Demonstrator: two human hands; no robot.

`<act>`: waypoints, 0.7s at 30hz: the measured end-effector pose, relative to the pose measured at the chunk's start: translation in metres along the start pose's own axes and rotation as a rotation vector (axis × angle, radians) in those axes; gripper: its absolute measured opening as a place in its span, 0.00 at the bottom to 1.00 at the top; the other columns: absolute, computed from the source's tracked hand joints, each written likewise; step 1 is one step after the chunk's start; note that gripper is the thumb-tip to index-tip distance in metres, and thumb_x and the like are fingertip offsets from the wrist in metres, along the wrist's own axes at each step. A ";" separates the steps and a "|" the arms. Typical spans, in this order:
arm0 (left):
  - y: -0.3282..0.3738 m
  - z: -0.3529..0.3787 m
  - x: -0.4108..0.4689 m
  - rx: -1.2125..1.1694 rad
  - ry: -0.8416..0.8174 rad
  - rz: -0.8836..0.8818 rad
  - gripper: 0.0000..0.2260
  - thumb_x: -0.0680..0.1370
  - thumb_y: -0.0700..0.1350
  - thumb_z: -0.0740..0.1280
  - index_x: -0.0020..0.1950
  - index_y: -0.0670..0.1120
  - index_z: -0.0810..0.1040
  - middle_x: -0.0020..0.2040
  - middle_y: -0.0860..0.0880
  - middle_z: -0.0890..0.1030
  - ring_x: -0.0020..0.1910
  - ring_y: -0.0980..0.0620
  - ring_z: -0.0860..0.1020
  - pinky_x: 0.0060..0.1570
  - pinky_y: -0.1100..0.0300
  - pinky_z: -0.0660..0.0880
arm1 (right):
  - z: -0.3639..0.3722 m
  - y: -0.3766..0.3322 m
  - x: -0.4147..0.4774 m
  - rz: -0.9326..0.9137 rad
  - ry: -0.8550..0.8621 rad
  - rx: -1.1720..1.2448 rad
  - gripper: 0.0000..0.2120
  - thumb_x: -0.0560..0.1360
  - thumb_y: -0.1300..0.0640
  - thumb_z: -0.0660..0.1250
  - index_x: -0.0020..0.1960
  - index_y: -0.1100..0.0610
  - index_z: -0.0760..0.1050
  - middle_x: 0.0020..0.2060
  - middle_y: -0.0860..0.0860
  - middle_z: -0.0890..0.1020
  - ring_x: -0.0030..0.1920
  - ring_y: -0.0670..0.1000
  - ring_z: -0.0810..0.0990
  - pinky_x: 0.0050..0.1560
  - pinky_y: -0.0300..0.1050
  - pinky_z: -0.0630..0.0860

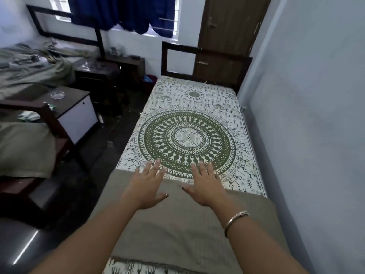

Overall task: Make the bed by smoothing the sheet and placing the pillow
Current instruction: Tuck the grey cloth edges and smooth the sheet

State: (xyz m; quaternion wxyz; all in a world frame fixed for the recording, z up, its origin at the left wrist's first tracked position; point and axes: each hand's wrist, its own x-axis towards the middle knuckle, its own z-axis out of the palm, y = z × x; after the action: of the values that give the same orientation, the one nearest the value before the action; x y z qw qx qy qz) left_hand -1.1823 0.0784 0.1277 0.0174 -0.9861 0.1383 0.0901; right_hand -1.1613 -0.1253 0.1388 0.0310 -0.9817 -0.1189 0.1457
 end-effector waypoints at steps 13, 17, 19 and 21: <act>0.004 0.064 -0.109 -0.128 -0.288 -0.078 0.40 0.76 0.64 0.60 0.78 0.48 0.43 0.78 0.45 0.38 0.77 0.43 0.42 0.72 0.42 0.50 | 0.097 -0.030 -0.052 -0.035 -0.310 0.039 0.34 0.80 0.39 0.53 0.78 0.54 0.44 0.78 0.57 0.42 0.76 0.62 0.39 0.73 0.64 0.50; 0.012 0.083 -0.114 -0.172 -0.326 -0.092 0.40 0.76 0.64 0.61 0.78 0.47 0.45 0.78 0.45 0.39 0.77 0.42 0.43 0.71 0.41 0.51 | 0.122 -0.027 -0.064 -0.048 -0.354 0.019 0.34 0.80 0.39 0.52 0.78 0.53 0.45 0.78 0.57 0.42 0.76 0.61 0.40 0.73 0.63 0.51; 0.017 0.092 -0.109 -0.170 -0.352 -0.058 0.40 0.76 0.63 0.61 0.78 0.47 0.44 0.78 0.45 0.39 0.77 0.42 0.43 0.71 0.41 0.51 | 0.133 -0.024 -0.069 -0.016 -0.370 0.026 0.34 0.80 0.39 0.52 0.78 0.53 0.45 0.78 0.57 0.43 0.76 0.62 0.40 0.74 0.62 0.51; 0.019 0.102 -0.104 -0.150 -0.383 0.009 0.40 0.76 0.63 0.60 0.78 0.47 0.44 0.78 0.45 0.39 0.77 0.42 0.43 0.72 0.42 0.51 | 0.146 -0.022 -0.073 0.030 -0.395 0.062 0.33 0.80 0.40 0.53 0.78 0.54 0.46 0.78 0.58 0.45 0.76 0.62 0.41 0.74 0.62 0.51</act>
State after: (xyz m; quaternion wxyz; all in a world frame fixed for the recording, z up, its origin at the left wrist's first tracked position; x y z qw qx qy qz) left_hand -1.3037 0.0940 0.0464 -0.0302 -0.9489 0.1297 0.2862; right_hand -1.2770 -0.1178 0.0213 0.0349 -0.9343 -0.1034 0.3393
